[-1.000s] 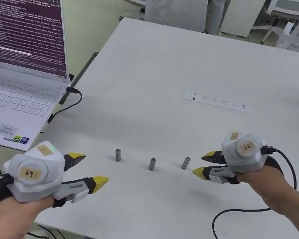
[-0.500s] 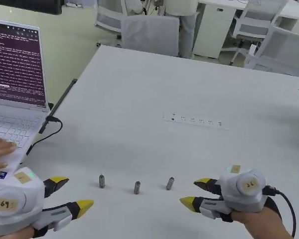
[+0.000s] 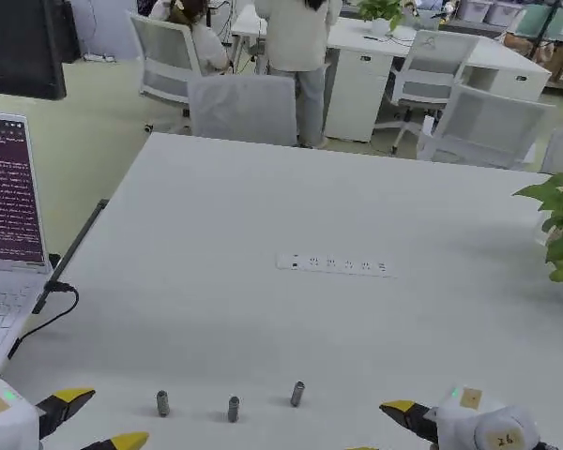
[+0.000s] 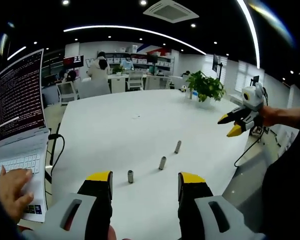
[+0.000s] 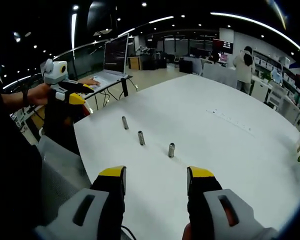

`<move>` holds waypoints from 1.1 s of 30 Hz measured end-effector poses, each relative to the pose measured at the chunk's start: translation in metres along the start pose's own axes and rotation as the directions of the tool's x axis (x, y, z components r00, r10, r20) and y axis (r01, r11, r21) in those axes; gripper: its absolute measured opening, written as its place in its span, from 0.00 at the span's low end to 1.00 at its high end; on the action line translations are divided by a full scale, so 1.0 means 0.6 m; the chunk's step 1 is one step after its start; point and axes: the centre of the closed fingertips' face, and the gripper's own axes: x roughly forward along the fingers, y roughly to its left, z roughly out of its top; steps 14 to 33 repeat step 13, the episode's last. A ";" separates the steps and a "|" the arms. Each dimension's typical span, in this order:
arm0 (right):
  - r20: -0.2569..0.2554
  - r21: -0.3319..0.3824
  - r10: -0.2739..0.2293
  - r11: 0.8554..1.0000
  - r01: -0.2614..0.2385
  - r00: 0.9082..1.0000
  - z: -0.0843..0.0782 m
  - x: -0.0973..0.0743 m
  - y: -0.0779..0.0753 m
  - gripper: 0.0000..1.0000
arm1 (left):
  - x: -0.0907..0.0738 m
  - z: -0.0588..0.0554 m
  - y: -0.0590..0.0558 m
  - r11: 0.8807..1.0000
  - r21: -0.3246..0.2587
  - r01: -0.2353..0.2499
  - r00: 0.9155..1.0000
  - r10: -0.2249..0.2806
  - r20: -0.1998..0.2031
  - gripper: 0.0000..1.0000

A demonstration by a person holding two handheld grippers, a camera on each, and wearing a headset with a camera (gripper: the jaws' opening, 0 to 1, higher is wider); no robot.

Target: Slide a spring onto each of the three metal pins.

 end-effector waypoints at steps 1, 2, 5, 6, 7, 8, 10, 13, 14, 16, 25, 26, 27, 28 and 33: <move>0.002 0.006 -0.002 1.000 0.002 1.000 -0.002 -0.002 0.002 0.47 | 0.000 0.001 0.001 1.000 -0.002 -0.001 1.000 0.001 0.001 0.48; 0.003 0.015 -0.005 1.000 0.005 1.000 -0.005 -0.004 0.003 0.48 | 0.000 0.001 0.001 1.000 -0.007 -0.001 1.000 0.001 0.004 0.48; 0.001 0.031 -0.006 0.999 0.006 1.000 -0.014 -0.005 0.007 0.49 | -0.001 -0.001 -0.002 1.000 -0.006 0.001 1.000 -0.001 0.003 0.49; -0.001 0.035 -0.007 0.999 0.007 1.000 -0.017 -0.006 0.008 0.50 | -0.001 -0.003 -0.002 1.000 -0.007 0.002 1.000 -0.002 0.001 0.49; 0.000 0.037 -0.007 0.999 0.007 1.000 -0.019 -0.006 0.009 0.50 | -0.001 -0.004 -0.003 1.000 -0.008 0.003 1.000 -0.003 0.001 0.50; 0.001 0.041 -0.008 0.999 0.008 1.000 -0.021 -0.007 0.009 0.51 | -0.002 -0.005 -0.004 1.000 -0.010 0.003 1.000 -0.003 0.002 0.50; 0.002 0.056 -0.012 0.998 0.011 1.000 -0.025 -0.009 0.010 0.51 | -0.003 -0.009 -0.006 1.000 -0.023 0.004 1.000 -0.004 0.005 0.52; 0.000 0.065 -0.012 0.998 0.012 1.000 -0.030 -0.010 0.011 0.53 | -0.004 -0.011 -0.007 1.000 -0.028 0.003 1.000 -0.003 0.004 0.52; 0.000 0.065 -0.012 0.998 0.012 1.000 -0.030 -0.010 0.011 0.53 | -0.004 -0.011 -0.007 1.000 -0.028 0.003 1.000 -0.003 0.004 0.52; 0.000 0.065 -0.012 0.998 0.012 1.000 -0.030 -0.010 0.011 0.53 | -0.004 -0.011 -0.007 1.000 -0.028 0.003 1.000 -0.003 0.004 0.52; 0.000 0.065 -0.012 0.998 0.012 1.000 -0.030 -0.010 0.011 0.53 | -0.004 -0.011 -0.007 1.000 -0.028 0.003 1.000 -0.003 0.004 0.52; 0.000 0.065 -0.012 0.998 0.012 1.000 -0.030 -0.010 0.011 0.53 | -0.004 -0.011 -0.007 1.000 -0.028 0.003 1.000 -0.003 0.004 0.52; 0.000 0.065 -0.012 0.998 0.012 1.000 -0.030 -0.010 0.011 0.53 | -0.004 -0.011 -0.007 1.000 -0.028 0.003 1.000 -0.003 0.004 0.52; 0.000 0.065 -0.012 0.998 0.012 1.000 -0.030 -0.010 0.011 0.53 | -0.004 -0.011 -0.007 1.000 -0.028 0.003 1.000 -0.003 0.004 0.52; 0.000 0.065 -0.012 0.998 0.012 1.000 -0.030 -0.010 0.011 0.53 | -0.004 -0.011 -0.007 1.000 -0.028 0.003 1.000 -0.003 0.004 0.52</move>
